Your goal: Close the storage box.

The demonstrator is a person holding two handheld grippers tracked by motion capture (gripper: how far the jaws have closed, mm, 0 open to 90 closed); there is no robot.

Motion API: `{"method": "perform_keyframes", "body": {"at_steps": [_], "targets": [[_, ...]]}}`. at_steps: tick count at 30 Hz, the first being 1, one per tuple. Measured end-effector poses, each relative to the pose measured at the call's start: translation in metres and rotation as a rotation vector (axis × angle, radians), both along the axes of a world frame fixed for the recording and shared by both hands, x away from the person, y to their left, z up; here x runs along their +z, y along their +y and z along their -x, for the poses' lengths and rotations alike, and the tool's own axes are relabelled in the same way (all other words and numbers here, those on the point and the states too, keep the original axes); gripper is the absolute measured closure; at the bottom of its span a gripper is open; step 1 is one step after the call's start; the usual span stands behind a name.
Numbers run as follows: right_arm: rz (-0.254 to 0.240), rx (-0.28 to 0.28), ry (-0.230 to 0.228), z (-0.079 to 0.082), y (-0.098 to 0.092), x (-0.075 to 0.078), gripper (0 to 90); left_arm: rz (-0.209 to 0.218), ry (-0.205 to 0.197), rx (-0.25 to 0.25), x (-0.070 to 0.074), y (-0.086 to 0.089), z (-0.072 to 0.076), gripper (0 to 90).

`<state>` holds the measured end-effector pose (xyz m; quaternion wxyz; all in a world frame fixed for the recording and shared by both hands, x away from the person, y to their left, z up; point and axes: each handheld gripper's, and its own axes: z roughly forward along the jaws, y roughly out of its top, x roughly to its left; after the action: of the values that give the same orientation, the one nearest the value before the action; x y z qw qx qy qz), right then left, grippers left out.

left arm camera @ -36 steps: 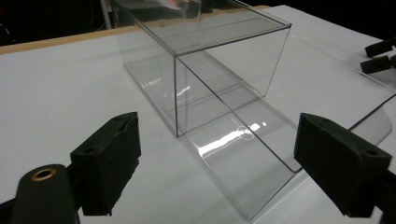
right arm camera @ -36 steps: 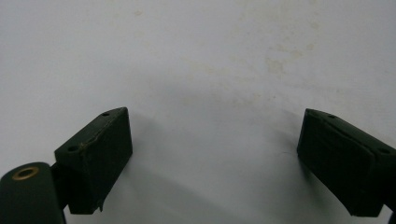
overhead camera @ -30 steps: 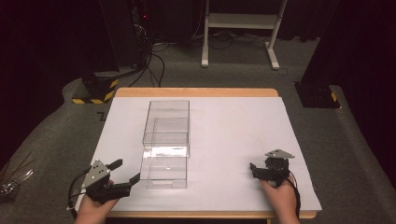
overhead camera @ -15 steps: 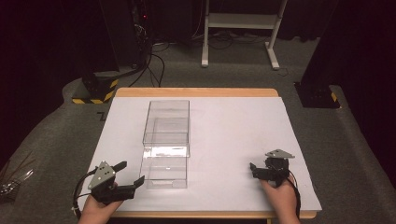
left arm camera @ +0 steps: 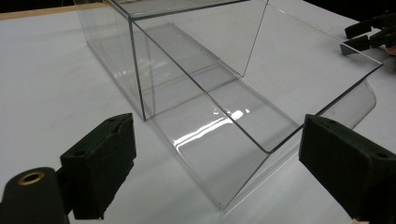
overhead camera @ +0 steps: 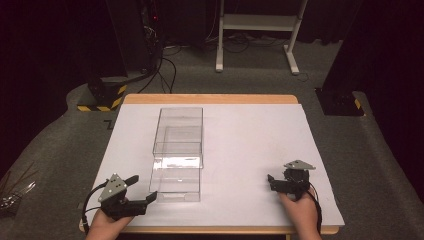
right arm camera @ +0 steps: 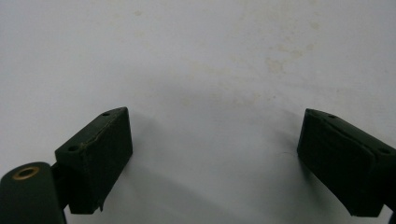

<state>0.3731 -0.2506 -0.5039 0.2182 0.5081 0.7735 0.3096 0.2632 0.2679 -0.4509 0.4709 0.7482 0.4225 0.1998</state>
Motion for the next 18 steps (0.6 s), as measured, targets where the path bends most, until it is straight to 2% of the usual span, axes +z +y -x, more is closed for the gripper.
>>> {"method": "perform_keyframes", "body": {"at_steps": [5, 10, 13, 18], "targets": [[0.000, 0.000, 0.000, 0.0000, 0.0000, 0.0000, 10.2, -0.006, 0.017, -0.006, -0.0019, -0.0007, -0.0008, 11.6], [0.001, 0.000, -0.001, 0.0000, 0.0000, 0.0000, 10.2, -0.034, 0.021, -0.029, -0.0047, -0.0042, -0.0011, 11.1], [0.001, 0.000, -0.001, 0.0000, 0.0001, 0.0000, 10.2, -0.052, 0.025, -0.022, -0.0067, -0.0052, -0.0022, 11.1], [0.000, -0.001, 0.000, 0.0002, 0.0002, 0.0000, 10.2, -0.049, 0.030, -0.021, -0.0088, -0.0063, -0.0031, 10.6]]}}
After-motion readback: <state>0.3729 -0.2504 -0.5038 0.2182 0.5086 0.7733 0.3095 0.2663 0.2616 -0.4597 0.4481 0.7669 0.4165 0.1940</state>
